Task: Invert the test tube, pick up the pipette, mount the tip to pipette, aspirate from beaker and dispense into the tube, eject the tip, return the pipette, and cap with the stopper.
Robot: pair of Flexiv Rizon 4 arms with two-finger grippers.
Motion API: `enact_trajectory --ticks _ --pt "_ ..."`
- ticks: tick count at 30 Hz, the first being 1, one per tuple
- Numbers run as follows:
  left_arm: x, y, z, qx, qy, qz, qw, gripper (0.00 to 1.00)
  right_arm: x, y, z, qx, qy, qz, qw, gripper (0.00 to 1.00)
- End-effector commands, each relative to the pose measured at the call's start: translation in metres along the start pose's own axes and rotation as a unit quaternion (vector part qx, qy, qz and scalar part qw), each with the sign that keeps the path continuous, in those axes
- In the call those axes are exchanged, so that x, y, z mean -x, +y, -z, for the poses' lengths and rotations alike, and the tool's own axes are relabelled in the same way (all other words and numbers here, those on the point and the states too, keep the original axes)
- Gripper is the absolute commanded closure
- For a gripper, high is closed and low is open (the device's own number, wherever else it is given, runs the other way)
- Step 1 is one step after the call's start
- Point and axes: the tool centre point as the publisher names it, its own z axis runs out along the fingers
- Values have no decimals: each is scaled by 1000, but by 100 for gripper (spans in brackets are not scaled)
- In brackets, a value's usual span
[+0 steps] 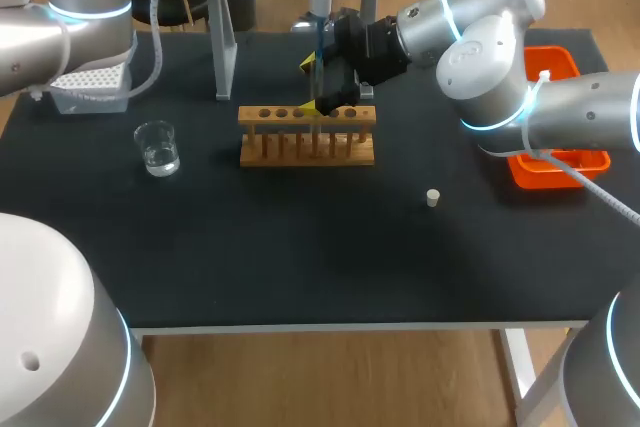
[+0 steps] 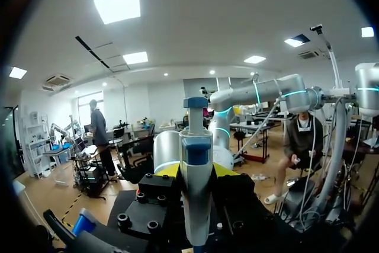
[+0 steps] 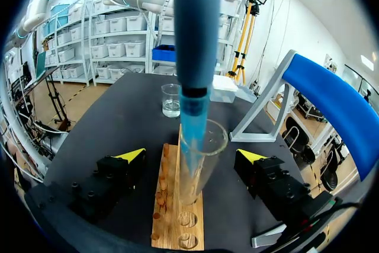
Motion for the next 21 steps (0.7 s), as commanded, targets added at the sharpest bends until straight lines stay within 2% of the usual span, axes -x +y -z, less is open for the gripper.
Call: enact_trajectory --ticks 1,21 --pt "2 2 1 -1 3 -1 1000 100 1 0 0 -1 2 0 1000 0" --pt "0 10 1 -5 5 -1 1000 100 1 0 0 -1 2 0 1000 0"
